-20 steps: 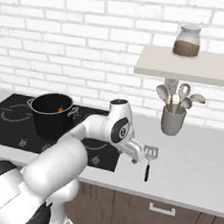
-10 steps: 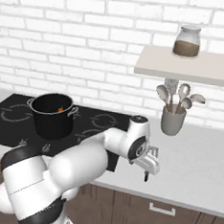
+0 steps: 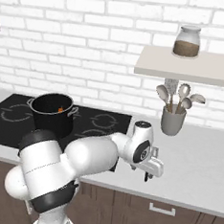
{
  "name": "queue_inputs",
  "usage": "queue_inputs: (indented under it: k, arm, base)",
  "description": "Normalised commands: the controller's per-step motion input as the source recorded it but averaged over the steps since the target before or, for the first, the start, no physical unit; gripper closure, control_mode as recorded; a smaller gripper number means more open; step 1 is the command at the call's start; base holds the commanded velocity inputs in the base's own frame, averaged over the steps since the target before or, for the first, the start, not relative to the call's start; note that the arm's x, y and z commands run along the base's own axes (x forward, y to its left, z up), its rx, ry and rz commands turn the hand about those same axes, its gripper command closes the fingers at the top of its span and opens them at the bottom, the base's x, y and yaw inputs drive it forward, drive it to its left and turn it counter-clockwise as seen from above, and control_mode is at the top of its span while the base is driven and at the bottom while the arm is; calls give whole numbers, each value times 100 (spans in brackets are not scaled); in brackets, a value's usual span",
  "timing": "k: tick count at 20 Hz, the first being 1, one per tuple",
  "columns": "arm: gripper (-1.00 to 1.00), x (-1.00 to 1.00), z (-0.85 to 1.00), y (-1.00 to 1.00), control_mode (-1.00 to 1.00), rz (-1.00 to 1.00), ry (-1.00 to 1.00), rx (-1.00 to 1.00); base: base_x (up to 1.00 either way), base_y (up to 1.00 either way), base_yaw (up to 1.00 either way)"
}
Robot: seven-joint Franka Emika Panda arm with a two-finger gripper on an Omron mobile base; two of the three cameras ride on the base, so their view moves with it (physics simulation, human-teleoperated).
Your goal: Put the carrot and sweet potato in the pot. Retrieve the spatula and lightly stir the vegetables in the pot.
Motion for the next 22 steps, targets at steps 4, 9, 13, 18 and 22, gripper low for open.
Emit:
queue_inputs:
  k: [4, 9, 13, 18, 22]
  arm:
    - [-100, 1, -35, -21, -100, 11, 0, 0]
    - [100, 6, -35, -10, -100, 12, 0, 0]
    - [100, 10, -21, -11, -100, 12, -3, 0]
    - [100, 3, -28, -5, -100, 12, 1, 0]
    - [100, 0, -16, 3, -100, 1, 6, 0]
  base:
    - [0, 0, 0]
    - [0, 0, 0]
    - [0, 0, 0]
    - [0, 0, 0]
    - [0, 0, 0]
